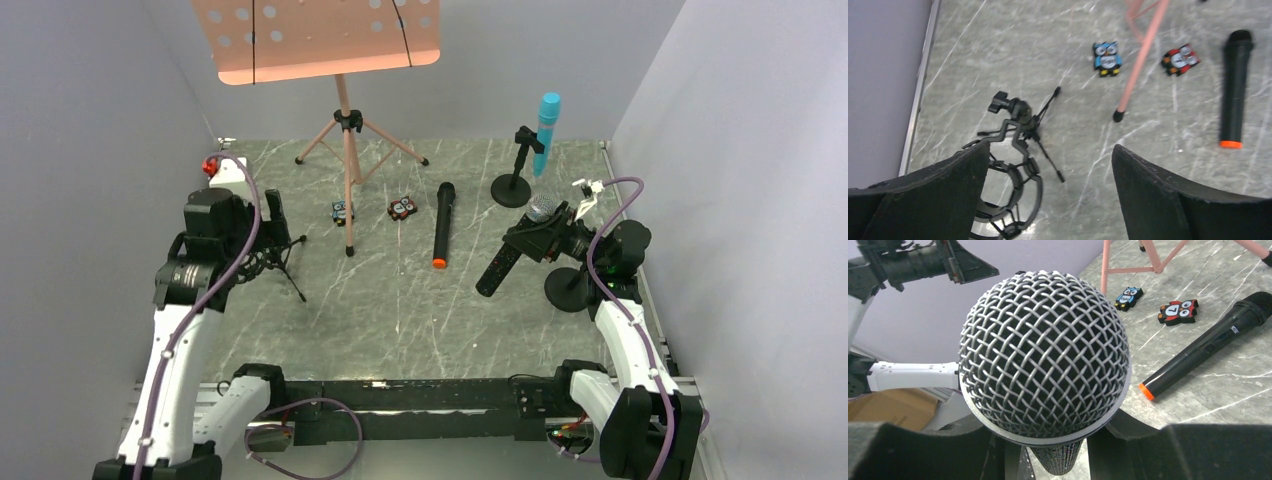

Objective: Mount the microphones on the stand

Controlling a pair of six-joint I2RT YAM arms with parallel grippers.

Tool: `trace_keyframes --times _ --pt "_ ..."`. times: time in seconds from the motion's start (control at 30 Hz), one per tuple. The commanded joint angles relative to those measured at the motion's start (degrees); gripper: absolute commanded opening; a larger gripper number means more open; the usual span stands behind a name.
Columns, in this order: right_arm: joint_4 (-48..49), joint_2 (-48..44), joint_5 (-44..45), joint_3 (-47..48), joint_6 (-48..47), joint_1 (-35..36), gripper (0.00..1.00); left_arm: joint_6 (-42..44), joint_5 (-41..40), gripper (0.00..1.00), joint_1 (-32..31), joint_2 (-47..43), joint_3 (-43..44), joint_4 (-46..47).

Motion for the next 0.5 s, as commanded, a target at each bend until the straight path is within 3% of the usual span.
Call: trace_keyframes --times 0.0,0.2,0.47 --pt "0.2 -0.1 0.9 2.8 -2.0 0.2 0.07 2.7 3.6 0.9 4.9 4.2 1.6 -3.3" --pt "0.0 0.7 0.8 2.8 -2.3 0.2 0.07 4.5 -1.9 0.85 5.8 7.0 0.3 -2.2" --pt "-0.5 0.9 0.7 3.0 -2.8 0.2 0.07 6.6 -0.5 0.71 9.1 13.3 1.2 -0.8"
